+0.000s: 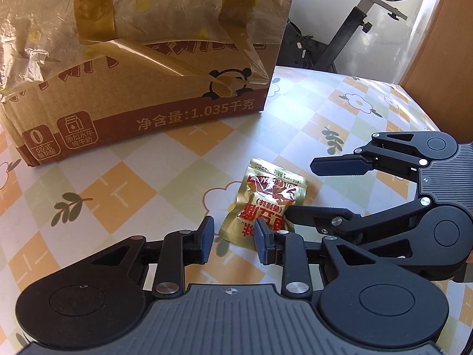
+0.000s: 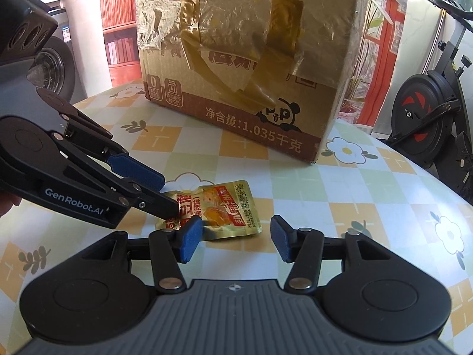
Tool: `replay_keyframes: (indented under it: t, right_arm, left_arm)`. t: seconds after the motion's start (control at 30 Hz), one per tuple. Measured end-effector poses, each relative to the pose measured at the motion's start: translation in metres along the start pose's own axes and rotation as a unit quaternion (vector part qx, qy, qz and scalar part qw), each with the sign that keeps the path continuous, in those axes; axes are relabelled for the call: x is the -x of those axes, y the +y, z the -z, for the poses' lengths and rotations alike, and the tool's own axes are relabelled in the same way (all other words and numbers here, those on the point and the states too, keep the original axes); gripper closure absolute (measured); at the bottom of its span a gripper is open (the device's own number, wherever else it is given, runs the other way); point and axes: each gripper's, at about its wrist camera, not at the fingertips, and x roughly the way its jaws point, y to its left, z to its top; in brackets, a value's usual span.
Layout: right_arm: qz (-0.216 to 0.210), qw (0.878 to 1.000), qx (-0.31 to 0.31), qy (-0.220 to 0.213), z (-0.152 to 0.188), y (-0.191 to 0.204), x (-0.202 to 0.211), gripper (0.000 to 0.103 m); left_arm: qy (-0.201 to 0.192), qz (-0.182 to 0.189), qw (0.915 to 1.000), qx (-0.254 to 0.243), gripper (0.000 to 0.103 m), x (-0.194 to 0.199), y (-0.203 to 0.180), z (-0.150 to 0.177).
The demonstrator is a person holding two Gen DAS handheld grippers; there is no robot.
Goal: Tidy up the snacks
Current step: 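Lower the open left tool around the gold snack pack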
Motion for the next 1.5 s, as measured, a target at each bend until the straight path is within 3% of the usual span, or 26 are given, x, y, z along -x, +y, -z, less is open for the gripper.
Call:
replay_keyframes:
  t: [0.2, 0.33, 0.43, 0.57, 0.67, 1.03, 1.3, 1.4, 1.5]
  right_arm:
    - [-0.007, 1.000, -0.021, -0.005, -0.003, -0.004, -0.003, 0.048]
    - [-0.010, 1.000, -0.024, -0.007, -0.008, -0.003, -0.010, 0.048]
    - [-0.015, 0.999, -0.041, -0.005, -0.011, -0.006, -0.017, 0.047]
    - [-0.029, 0.997, -0.065, -0.008, -0.014, -0.008, -0.023, 0.046]
    - [-0.038, 0.997, -0.066, -0.018, -0.018, -0.004, -0.021, 0.046]
    - [-0.036, 0.995, -0.097, -0.015, -0.021, -0.010, -0.036, 0.041]
    - [-0.015, 0.995, -0.095, -0.020, -0.013, 0.004, -0.029, 0.054]
    - [-0.037, 0.994, -0.102, -0.021, -0.014, 0.007, -0.029, 0.075]
    - [-0.038, 0.992, -0.114, -0.024, -0.012, 0.007, -0.029, 0.078]
  left_arm:
    - [-0.001, -0.008, 0.9995, 0.031, 0.071, 0.004, 0.016, 0.001]
    - [-0.002, -0.026, 0.9958, 0.088, 0.071, 0.013, 0.033, 0.005]
    - [-0.016, -0.025, 0.9885, 0.148, 0.071, 0.025, 0.043, 0.010]
    - [-0.038, -0.013, 0.9713, 0.234, 0.071, 0.038, 0.048, 0.022]
    - [-0.048, -0.027, 0.9664, 0.251, 0.071, 0.041, 0.048, 0.028]
    - [-0.047, -0.036, 0.9637, 0.260, 0.071, 0.031, 0.046, 0.026]
    - [-0.053, -0.037, 0.9592, 0.275, 0.071, 0.035, 0.053, 0.032]
    - [-0.049, -0.036, 0.9589, 0.277, 0.071, 0.034, 0.054, 0.033]
    - [-0.048, -0.030, 0.9584, 0.280, 0.072, 0.032, 0.054, 0.035]
